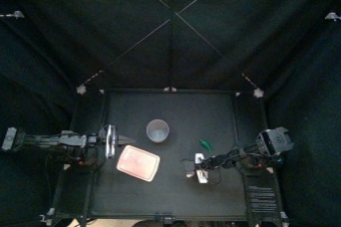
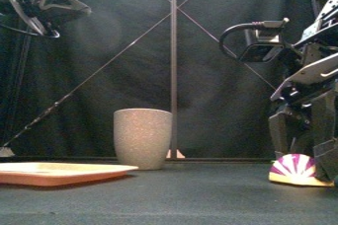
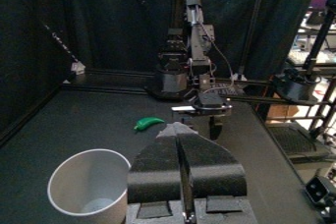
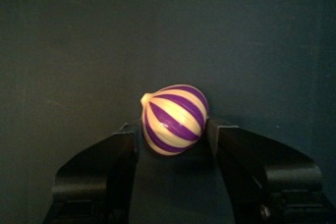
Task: Pick the onion then place it in the grey bowl
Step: Place onion in the grey bowl
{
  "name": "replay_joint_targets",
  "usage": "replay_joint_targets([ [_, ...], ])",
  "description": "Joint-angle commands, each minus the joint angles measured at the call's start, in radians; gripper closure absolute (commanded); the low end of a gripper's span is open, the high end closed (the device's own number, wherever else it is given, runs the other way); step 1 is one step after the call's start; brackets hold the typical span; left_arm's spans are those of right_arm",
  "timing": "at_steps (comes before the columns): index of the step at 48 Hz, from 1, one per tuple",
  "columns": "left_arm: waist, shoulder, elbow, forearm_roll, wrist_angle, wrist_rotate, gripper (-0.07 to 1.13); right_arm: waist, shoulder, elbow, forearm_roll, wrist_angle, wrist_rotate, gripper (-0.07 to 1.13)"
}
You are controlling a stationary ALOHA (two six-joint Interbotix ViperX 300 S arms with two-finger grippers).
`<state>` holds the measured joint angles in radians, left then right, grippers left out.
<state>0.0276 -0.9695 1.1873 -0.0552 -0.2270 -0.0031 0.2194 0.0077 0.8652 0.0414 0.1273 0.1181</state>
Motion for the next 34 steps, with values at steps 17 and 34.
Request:
replay_joint_targets([
  [17, 0.002, 0.003, -0.005, -0.006, -0.009, 0.0, 1.07, -0.046, -0.066, -0.143, -0.044, -0.029, -0.006, 0.3],
  [34, 0.011, 0.003, 0.006, -0.006, -0.011, 0.0, 1.07, -0.356, -0.026, -0.333, -0.227, -0.37, 0.0, 0.3],
])
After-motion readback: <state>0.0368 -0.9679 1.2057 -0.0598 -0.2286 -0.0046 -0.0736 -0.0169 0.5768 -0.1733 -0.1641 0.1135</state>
